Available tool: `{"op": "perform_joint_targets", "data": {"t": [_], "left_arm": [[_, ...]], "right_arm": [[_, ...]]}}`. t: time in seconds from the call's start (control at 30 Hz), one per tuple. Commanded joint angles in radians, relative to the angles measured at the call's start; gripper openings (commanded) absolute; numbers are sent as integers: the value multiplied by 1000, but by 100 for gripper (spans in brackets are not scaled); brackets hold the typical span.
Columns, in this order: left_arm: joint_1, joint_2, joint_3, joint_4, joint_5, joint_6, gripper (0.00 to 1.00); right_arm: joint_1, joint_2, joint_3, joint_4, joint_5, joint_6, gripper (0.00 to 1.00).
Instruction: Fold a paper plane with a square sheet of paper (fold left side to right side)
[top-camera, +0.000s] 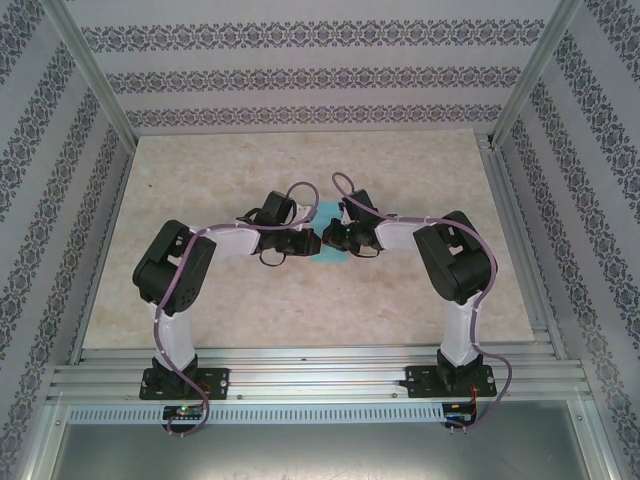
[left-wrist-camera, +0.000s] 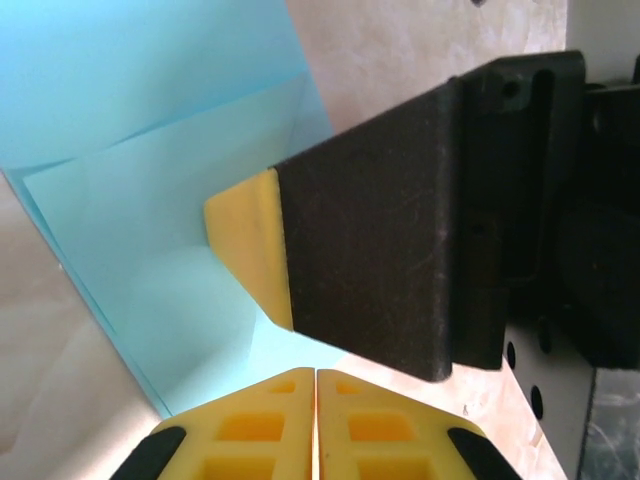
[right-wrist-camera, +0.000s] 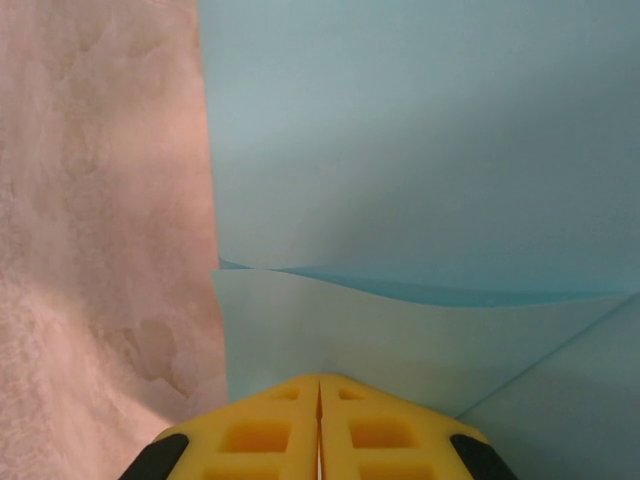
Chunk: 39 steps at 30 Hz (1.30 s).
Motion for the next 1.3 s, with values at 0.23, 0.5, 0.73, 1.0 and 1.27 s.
{"op": "perform_joint_targets", "data": {"t": [0.23, 0.5, 0.73, 1.0, 1.27], "left_arm": [[1, 66, -5, -53, -54, 70, 9], [-5, 69, -29, -93, -111, 100, 9], [-12, 73, -32, -100, -130, 108, 9], [-18, 80, -29, -116, -150, 120, 8], [-18, 83, -43, -118, -162, 126, 7]], "right_arm": [[-3, -49, 9, -88, 17, -12, 9], [15, -112, -16, -65, -5, 29, 9], [44, -71, -33, -20, -6, 77, 8], [62, -5, -23, -9, 15, 92, 8], [46, 18, -28, -50, 80, 48, 8]]}}
